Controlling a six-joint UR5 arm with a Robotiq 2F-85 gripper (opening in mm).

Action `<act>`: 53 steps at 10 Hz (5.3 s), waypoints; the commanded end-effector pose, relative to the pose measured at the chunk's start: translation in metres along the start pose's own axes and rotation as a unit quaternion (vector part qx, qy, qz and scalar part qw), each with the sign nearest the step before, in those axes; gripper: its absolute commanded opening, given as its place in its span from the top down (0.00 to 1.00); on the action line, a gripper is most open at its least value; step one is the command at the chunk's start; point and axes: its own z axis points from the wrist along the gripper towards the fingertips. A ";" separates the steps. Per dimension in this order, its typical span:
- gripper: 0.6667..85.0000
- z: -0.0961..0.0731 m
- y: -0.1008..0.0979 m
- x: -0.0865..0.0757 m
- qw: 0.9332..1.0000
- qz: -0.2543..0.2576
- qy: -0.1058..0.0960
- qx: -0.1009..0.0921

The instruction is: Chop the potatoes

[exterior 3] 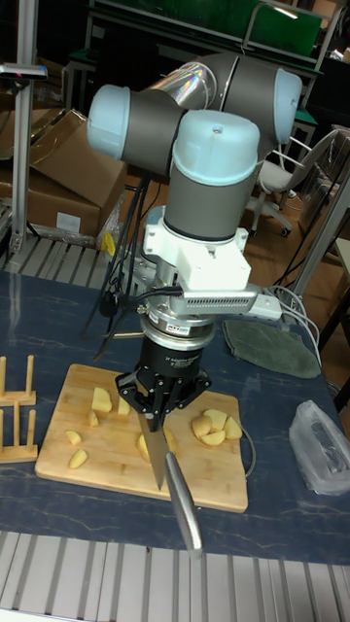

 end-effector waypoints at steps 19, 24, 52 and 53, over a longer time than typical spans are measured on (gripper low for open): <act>1.00 0.047 0.030 0.024 0.999 0.028 -0.009 -0.013; 1.00 0.053 0.030 0.031 0.999 0.032 -0.015 -0.018; 1.00 0.048 0.026 0.046 0.997 0.073 0.005 -0.034; 1.00 0.048 0.025 0.047 0.997 0.076 0.007 -0.033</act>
